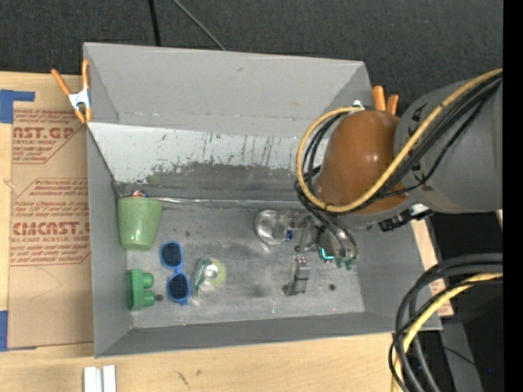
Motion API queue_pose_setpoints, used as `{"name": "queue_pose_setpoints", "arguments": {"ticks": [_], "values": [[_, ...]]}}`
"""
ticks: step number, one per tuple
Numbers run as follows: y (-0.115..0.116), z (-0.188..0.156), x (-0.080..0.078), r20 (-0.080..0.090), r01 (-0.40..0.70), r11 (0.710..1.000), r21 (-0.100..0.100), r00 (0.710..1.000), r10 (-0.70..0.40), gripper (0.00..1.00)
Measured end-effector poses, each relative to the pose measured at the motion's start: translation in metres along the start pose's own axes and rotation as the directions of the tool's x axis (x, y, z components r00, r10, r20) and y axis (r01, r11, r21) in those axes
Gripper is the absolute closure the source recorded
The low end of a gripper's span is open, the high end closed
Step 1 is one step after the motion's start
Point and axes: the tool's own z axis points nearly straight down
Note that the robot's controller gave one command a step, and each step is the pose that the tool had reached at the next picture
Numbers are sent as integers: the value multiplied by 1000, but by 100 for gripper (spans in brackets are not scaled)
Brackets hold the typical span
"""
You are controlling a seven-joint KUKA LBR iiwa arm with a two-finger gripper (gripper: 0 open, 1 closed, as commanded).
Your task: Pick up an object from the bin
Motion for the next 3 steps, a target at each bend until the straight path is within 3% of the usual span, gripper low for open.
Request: {"name": "queue_pose_setpoints", "arguments": {"ticks": [1, 2, 3], "values": [[-75, 25, -41, 9, 72, 997, 5, 997, -72, 0], [-30, 42, -79, 11, 128, 992, 0, 992, -128, 0], [-23, 67, -78, 7, 62, 998, -1, 998, -62, 0]]}}
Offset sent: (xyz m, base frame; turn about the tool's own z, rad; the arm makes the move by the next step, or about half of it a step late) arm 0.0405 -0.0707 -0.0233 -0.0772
